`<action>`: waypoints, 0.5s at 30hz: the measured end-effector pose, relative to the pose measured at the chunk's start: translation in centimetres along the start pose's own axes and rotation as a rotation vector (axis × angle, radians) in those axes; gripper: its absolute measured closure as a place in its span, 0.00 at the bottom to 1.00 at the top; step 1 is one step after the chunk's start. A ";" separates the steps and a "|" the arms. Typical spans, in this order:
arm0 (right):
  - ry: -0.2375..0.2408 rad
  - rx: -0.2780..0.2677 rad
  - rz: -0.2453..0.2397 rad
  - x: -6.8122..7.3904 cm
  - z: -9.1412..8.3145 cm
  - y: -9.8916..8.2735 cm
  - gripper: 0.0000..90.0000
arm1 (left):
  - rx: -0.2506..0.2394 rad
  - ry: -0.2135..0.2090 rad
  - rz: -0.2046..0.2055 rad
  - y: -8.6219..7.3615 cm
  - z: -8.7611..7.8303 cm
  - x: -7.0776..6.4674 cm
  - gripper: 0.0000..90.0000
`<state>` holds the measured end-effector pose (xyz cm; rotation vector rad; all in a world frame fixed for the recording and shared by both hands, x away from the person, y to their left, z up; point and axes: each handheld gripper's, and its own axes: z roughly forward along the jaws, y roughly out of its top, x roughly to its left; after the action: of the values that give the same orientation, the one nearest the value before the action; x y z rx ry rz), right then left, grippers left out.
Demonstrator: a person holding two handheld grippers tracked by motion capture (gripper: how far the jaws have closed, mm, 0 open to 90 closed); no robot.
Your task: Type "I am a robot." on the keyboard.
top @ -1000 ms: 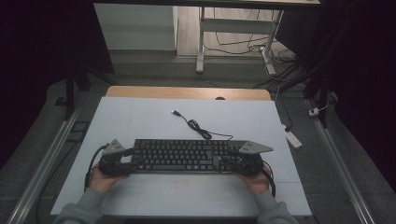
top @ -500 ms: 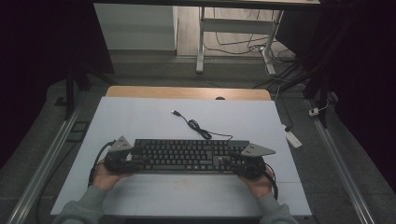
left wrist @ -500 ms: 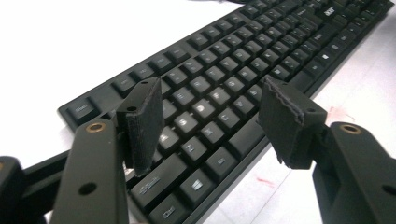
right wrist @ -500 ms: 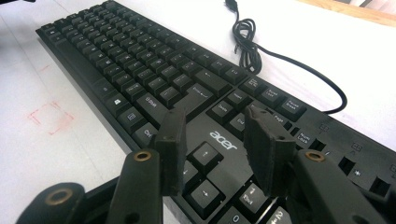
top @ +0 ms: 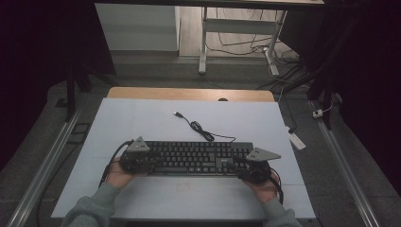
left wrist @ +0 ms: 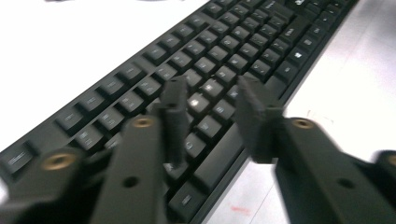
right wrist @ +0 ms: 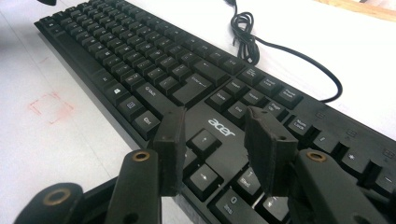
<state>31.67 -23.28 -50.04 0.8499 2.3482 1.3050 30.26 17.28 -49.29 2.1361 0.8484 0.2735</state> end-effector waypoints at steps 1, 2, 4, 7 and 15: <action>-0.004 0.005 -0.001 0.0 -0.1 0.0 0.65 | 0.004 -0.005 0.007 0.1 0.2 -0.1 0.81; -0.004 -0.006 0.005 -0.1 -0.2 -0.2 0.65 | 0.007 -0.011 0.011 0.2 0.3 -0.3 0.91; -0.008 0.003 0.003 -0.2 -0.3 -0.2 0.65 | 0.020 -0.022 0.022 0.3 0.7 -0.5 0.96; -0.011 0.005 0.007 -0.3 -0.6 -0.4 0.65 | 0.049 -0.038 0.041 0.3 1.3 -0.9 0.99; -0.018 0.011 0.006 -0.4 -0.9 -0.8 0.64 | 0.101 -0.051 0.071 0.2 2.9 -1.8 0.99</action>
<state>31.26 -24.47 -50.30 0.8687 2.3423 1.2827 30.34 14.29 -50.89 2.2607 0.7729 0.2148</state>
